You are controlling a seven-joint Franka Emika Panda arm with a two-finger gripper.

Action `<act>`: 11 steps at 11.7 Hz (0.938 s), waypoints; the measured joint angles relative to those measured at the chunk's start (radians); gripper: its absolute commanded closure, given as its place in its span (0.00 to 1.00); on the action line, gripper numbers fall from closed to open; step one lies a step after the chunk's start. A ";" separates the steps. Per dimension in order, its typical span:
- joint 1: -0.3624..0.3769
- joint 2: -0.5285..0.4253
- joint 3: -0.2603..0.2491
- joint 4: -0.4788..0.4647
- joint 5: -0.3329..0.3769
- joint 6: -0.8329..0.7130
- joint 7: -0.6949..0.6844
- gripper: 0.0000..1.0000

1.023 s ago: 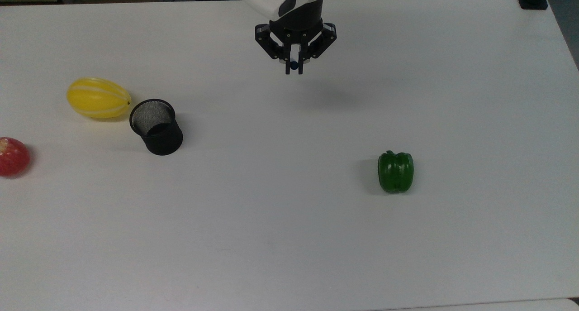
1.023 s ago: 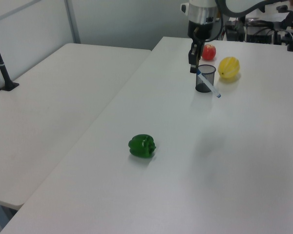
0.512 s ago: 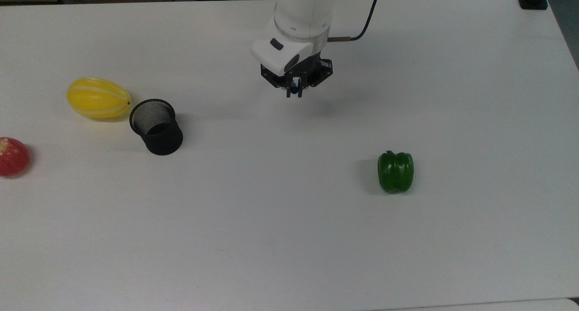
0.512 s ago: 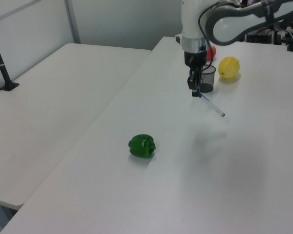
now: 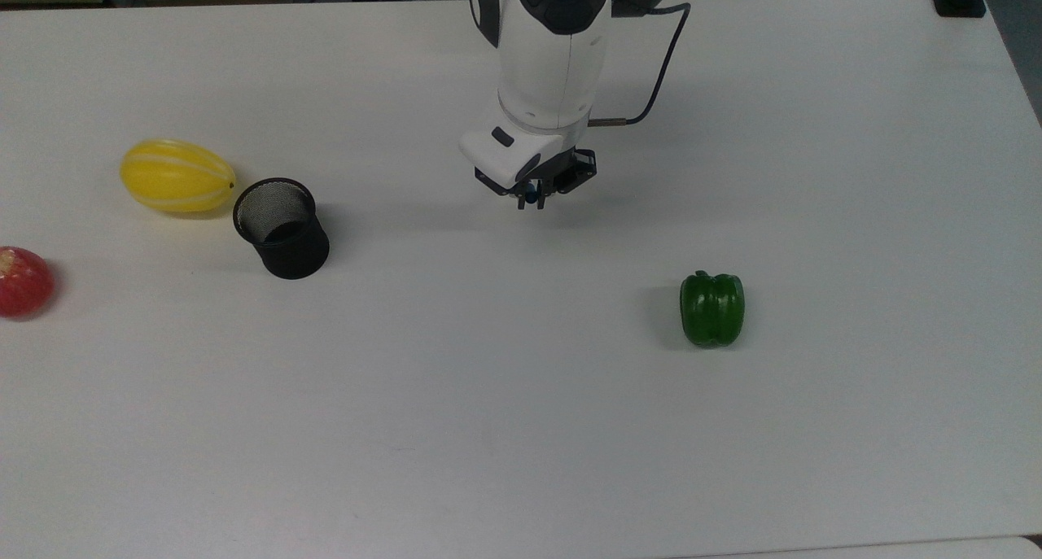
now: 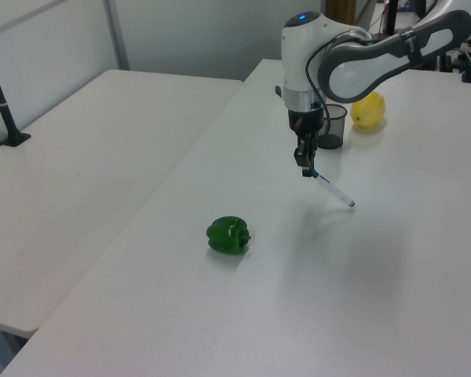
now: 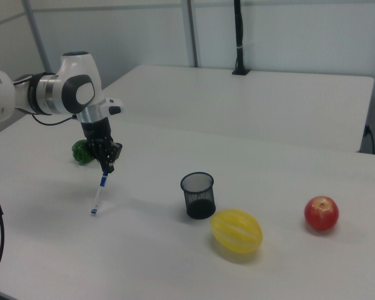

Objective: Take marker pen

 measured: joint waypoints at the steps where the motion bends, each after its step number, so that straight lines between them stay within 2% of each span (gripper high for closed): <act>1: 0.002 0.005 0.000 0.000 0.000 0.005 0.000 0.61; 3: 0.003 0.007 0.000 0.001 0.000 0.008 0.000 0.23; 4: 0.003 0.007 0.000 0.002 0.000 0.008 0.000 0.19; 5: 0.003 0.007 0.000 0.003 0.000 0.008 0.000 0.09; 6: 0.003 0.007 0.000 0.003 0.000 0.008 0.000 0.07; 7: 0.003 0.007 0.000 0.003 0.000 0.008 0.000 0.00; 11: 0.004 0.006 0.000 0.012 -0.001 0.008 0.000 0.00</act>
